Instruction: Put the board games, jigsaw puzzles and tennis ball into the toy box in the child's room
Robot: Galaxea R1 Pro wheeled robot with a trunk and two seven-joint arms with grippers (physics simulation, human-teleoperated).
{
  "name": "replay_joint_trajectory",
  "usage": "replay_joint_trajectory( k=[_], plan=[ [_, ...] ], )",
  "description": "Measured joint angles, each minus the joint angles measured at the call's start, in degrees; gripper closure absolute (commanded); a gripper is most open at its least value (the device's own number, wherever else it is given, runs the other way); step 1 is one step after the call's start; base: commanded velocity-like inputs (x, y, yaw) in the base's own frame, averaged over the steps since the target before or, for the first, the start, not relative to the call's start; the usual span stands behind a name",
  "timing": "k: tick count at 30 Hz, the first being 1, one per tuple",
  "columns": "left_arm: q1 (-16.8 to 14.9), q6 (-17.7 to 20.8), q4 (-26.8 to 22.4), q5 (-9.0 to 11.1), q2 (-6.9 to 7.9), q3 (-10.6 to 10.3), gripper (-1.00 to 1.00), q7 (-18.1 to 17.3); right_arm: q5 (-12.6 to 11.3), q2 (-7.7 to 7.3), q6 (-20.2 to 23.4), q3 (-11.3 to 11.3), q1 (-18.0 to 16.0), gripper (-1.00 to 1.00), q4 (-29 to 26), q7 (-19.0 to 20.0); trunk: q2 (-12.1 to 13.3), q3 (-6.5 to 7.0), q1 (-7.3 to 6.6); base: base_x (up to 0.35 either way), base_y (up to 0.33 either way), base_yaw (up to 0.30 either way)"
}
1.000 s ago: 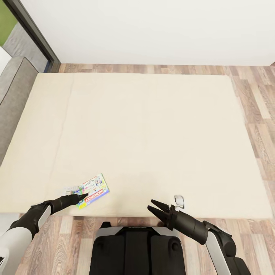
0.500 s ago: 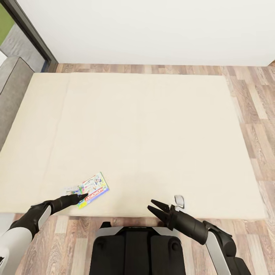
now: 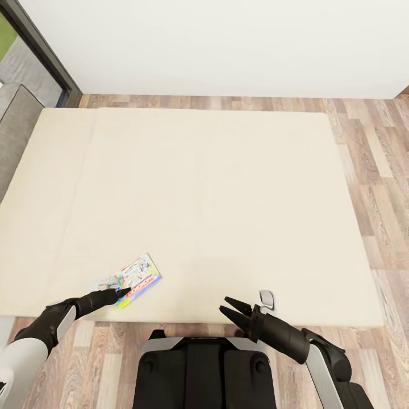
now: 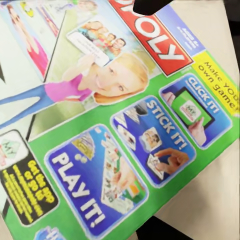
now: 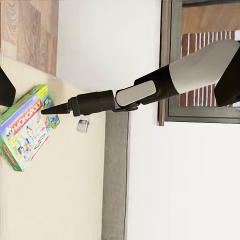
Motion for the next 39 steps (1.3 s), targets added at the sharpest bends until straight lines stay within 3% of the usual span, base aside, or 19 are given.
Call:
replay_joint_trajectory(
  k=[23, 28, 31, 35, 39],
  plan=[
    [0.01, 0.06, -0.02, -0.02, 0.03, -0.01, -1.0, -0.02, 0.03, -0.01, 0.02, -0.08, -0.03, -1.0, 0.01, 0.0, 0.0, 0.0, 0.0, 0.0, -0.101, 0.0],
    [0.01, 0.3, -0.1, -0.13, 0.46, -0.08, -1.0, -2.82, -0.01, -0.01, -0.03, -0.19, -0.07, -1.0, 0.31, 0.0, 0.0, 0.0, 0.0, 0.0, -0.005, 0.0],
    [-0.05, 1.06, -0.64, -0.24, 1.94, 0.0, -1.0, -4.28, -0.02, -0.01, -0.03, -0.21, -0.07, -1.0, 0.41, -0.11, 0.0, 0.0, 0.0, 0.0, 0.0, 0.0],
    [-0.09, 6.05, -5.31, -0.12, 5.51, 0.1, -1.0, -5.9, -0.01, -0.01, -0.03, -0.17, -0.07, -1.0, 0.45, -1.16, 0.0, 0.0, 0.0, 0.0, 0.0, 0.0],
    [-0.09, 11.0, -11.66, -0.28, 6.47, 0.12, -1.0, -6.57, -0.01, -0.01, -0.03, -0.14, -0.07, -1.0, 0.46, -1.46, 0.0, 0.0, 0.0, 0.0, 0.0, 0.0]
  ],
)
